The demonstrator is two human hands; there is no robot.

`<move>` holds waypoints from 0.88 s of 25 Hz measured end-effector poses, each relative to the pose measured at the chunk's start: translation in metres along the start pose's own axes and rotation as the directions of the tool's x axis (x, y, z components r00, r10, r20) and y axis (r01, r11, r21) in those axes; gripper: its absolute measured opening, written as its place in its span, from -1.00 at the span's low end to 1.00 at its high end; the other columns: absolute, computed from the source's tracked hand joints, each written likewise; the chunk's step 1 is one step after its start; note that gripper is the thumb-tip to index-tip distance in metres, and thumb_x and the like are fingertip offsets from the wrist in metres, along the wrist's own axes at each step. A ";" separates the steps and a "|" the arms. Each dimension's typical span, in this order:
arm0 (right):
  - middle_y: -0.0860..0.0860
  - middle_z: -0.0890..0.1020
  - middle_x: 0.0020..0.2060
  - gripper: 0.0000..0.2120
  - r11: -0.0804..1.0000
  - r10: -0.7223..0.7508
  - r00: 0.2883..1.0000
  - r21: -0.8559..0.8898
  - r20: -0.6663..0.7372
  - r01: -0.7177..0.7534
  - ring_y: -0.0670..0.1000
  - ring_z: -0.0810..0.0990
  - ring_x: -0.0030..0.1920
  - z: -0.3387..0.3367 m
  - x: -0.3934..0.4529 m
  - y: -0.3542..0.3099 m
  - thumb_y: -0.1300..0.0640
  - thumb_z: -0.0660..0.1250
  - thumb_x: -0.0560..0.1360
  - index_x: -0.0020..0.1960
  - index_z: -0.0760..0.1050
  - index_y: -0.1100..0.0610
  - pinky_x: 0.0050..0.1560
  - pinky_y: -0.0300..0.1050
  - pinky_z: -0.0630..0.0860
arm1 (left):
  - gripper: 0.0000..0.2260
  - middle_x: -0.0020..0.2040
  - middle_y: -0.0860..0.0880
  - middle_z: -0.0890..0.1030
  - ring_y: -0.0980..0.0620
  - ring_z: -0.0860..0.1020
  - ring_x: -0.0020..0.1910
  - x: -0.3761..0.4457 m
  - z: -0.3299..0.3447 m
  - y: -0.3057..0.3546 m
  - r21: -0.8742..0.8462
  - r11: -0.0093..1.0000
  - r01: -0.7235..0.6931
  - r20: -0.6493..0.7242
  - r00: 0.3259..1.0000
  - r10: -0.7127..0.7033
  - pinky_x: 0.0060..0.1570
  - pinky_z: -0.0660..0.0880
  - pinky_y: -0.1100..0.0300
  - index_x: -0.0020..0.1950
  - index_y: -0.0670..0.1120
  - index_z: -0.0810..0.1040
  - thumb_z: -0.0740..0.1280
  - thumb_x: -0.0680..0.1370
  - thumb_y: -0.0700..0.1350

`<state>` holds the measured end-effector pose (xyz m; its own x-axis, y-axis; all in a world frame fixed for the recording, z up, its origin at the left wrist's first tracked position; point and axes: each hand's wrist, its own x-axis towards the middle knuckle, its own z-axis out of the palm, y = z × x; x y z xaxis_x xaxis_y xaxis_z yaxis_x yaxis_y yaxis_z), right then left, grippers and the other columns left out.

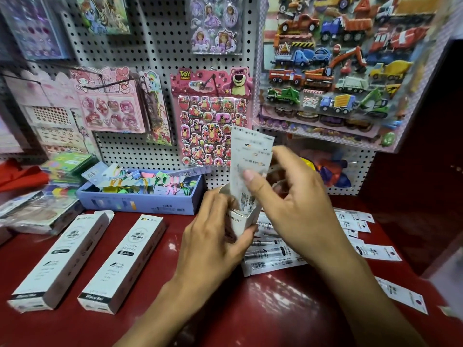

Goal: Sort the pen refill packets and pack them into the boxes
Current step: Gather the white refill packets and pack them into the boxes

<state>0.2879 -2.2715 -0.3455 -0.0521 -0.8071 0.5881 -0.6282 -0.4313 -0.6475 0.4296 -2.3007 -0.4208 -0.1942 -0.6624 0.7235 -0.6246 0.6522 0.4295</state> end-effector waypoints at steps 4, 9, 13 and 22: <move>-0.14 0.55 -0.40 -0.92 0.978 0.072 0.996 -0.200 0.059 -0.059 -0.12 0.44 -0.36 -0.004 0.003 0.005 0.02 0.40 0.45 -0.11 0.59 0.03 -0.29 -0.16 0.35 | -0.61 0.00 0.13 0.47 0.12 0.50 -0.12 -0.001 -0.001 0.001 -0.035 0.999 0.017 -0.020 1.000 -0.018 -0.24 0.45 0.17 0.07 0.01 0.38 0.49 0.38 0.02; -0.10 0.58 -0.33 -0.89 0.953 0.065 0.997 -0.298 0.039 -0.051 -0.01 0.52 -0.22 -0.013 0.001 -0.007 0.00 0.43 0.43 -0.10 0.58 0.01 -0.19 -0.10 0.44 | -0.32 0.06 0.13 0.56 0.14 0.55 -0.09 -0.006 0.003 0.008 -0.027 0.999 0.032 -0.005 0.999 -0.032 -0.18 0.41 0.33 0.29 0.10 0.28 0.58 0.31 0.02; -0.04 0.59 -0.24 -0.86 0.817 0.109 0.991 -0.575 0.080 -0.044 0.05 0.50 -0.04 -0.020 -0.005 -0.019 -0.05 0.33 0.49 -0.10 0.55 0.02 -0.13 -0.08 0.32 | -0.25 0.10 0.12 0.61 0.06 0.62 -0.10 -0.009 0.005 0.014 0.018 0.999 0.035 0.009 0.999 -0.035 -0.20 0.48 0.23 0.37 0.16 0.22 0.56 0.30 0.05; -0.06 0.59 -0.21 -0.81 0.784 0.123 0.983 -0.620 0.137 -0.012 0.04 0.39 0.09 -0.013 -0.009 -0.023 -0.03 0.22 0.54 0.00 0.60 -0.06 0.09 -0.02 0.20 | -0.23 0.00 0.08 0.64 0.04 0.58 -0.19 -0.008 0.003 0.017 0.058 0.997 0.046 0.008 0.999 -0.046 -0.30 0.29 0.34 0.39 0.11 0.25 0.57 0.27 0.02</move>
<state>0.2922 -2.2493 -0.3297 -0.0219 -0.9017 0.4317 -0.9737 -0.0788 -0.2140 0.4186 -2.2852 -0.4210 -0.1711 -0.6946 0.6987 -0.6757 0.5988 0.4299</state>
